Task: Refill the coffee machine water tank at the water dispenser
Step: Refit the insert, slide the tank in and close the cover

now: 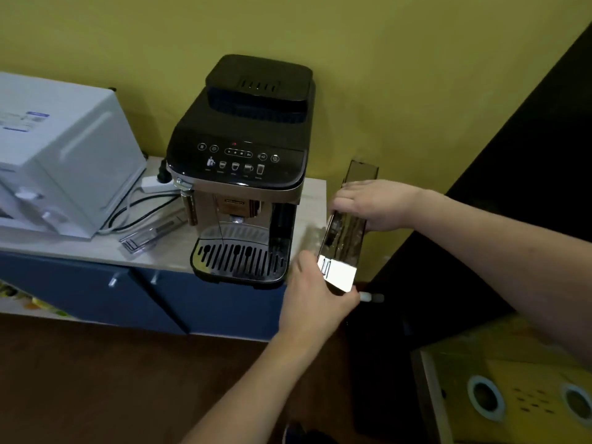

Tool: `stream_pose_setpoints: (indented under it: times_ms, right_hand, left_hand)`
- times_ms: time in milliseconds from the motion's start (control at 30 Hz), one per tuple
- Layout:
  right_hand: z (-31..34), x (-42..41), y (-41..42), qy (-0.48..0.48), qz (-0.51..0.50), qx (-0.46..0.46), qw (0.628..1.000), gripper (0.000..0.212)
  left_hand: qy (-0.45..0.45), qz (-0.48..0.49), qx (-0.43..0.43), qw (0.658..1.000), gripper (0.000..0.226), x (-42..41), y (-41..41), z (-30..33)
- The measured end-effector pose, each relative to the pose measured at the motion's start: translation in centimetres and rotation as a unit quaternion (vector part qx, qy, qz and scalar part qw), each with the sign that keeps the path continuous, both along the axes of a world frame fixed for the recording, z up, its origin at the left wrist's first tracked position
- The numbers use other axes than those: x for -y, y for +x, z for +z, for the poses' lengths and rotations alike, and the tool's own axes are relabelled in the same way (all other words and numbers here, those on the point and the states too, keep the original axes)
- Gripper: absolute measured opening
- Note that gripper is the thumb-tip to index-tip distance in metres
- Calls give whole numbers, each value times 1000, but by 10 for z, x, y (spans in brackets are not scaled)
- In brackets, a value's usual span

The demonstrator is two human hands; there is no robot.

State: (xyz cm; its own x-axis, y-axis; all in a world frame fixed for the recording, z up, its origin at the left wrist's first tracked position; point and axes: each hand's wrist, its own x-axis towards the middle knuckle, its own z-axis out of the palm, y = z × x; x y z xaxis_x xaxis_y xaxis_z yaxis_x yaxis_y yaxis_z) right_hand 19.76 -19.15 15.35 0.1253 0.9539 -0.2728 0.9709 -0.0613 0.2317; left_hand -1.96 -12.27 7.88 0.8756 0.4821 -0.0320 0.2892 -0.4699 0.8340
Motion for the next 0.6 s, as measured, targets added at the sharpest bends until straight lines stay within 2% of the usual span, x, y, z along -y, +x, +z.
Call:
stream_pose_setpoints:
  times_ms: [100,267,600]
  right_hand:
    - [-9,-21,35,-32,7,29,999,63]
    - [-42,-52,90,-51,32,38,997,64]
    - [-80,-76,130,-20,62,27,997,62]
  left_hand:
    - [-12,28,5,1000,57,-7,32,-11]
    - [-25,73,-2,997,58,-20,84,-41]
    - [-31,113,-16,993,61,-36,123,-73]
